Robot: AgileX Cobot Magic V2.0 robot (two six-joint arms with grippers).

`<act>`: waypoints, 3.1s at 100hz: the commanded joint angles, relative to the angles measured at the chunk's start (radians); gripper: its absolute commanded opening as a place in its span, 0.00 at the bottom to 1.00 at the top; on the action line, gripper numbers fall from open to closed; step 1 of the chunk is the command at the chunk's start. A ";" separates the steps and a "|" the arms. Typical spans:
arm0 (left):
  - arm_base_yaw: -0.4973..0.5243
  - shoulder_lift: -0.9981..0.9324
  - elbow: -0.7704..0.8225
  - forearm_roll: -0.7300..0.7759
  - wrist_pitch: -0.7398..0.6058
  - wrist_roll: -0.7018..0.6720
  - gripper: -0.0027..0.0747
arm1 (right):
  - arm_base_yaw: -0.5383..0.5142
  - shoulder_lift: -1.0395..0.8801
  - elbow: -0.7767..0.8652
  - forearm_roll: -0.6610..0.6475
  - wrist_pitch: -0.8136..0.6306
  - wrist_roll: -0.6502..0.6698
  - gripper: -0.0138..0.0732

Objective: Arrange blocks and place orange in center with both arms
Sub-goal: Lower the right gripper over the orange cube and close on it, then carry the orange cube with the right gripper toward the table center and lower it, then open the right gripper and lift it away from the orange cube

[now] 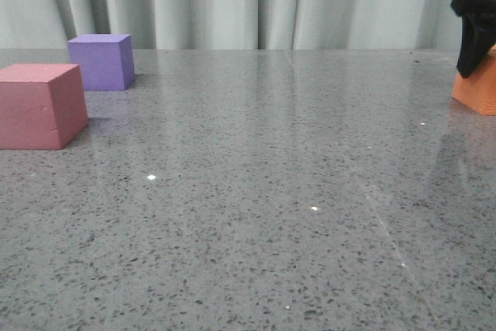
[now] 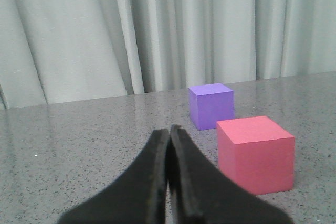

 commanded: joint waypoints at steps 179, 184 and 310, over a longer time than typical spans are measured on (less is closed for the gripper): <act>0.007 -0.032 0.053 -0.002 -0.079 -0.003 0.01 | 0.687 0.275 -0.503 -0.269 0.057 0.727 0.43; 0.007 -0.032 0.053 -0.002 -0.079 -0.003 0.01 | 0.689 0.275 -0.503 -0.269 0.051 0.727 0.48; 0.007 -0.032 0.053 -0.002 -0.079 -0.003 0.01 | 0.452 -0.397 -0.072 -0.547 0.022 0.451 0.90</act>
